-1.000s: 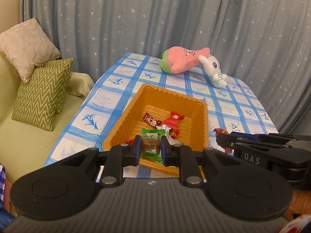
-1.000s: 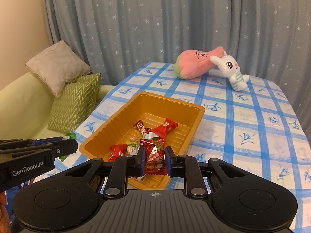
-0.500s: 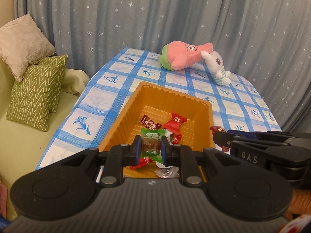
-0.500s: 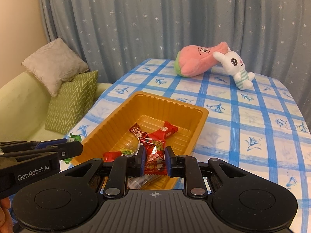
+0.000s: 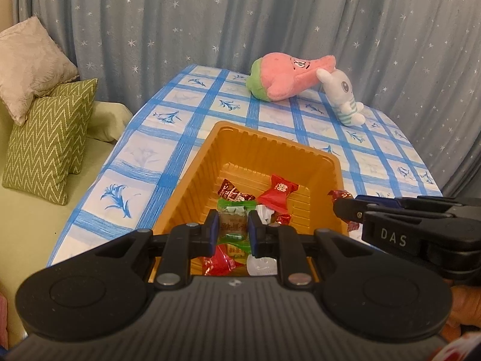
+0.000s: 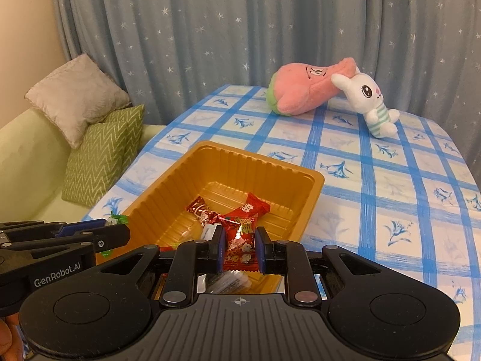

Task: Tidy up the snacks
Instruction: 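Lower both candies into the tray with the left and right tools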

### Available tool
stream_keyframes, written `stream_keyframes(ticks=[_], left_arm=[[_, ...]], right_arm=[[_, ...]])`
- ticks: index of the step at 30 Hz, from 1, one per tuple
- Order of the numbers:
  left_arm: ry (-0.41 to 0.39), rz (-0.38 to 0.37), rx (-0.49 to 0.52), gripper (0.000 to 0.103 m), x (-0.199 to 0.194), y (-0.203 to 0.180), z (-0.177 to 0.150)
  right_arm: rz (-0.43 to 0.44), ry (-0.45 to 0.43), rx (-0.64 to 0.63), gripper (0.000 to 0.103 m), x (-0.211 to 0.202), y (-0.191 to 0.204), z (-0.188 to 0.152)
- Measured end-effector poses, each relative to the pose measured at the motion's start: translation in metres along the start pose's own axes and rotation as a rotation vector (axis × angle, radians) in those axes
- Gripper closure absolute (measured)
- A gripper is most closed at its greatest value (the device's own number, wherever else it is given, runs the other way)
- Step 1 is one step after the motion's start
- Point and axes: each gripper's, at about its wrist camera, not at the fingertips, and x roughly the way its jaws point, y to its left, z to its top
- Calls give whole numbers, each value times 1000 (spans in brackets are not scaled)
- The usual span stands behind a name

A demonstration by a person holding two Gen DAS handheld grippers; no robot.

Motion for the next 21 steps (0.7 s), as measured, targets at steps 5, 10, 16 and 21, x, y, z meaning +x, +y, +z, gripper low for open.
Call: stream_keyframes(ticks=[5,10,16,21], left_arm=[[11,-1,3,85,13,2,4],[23,-6,3,85,24,4,5],[31,-13,9,85,34,3,6],[36,-13,12,68,36,6,6]], right_arm=[[5,10,0,82,12,-3,3],[9,20,2,82,23,-6,5],[8,28,3,82,32,-7,5],[6,32,6,82,34,-8,5]])
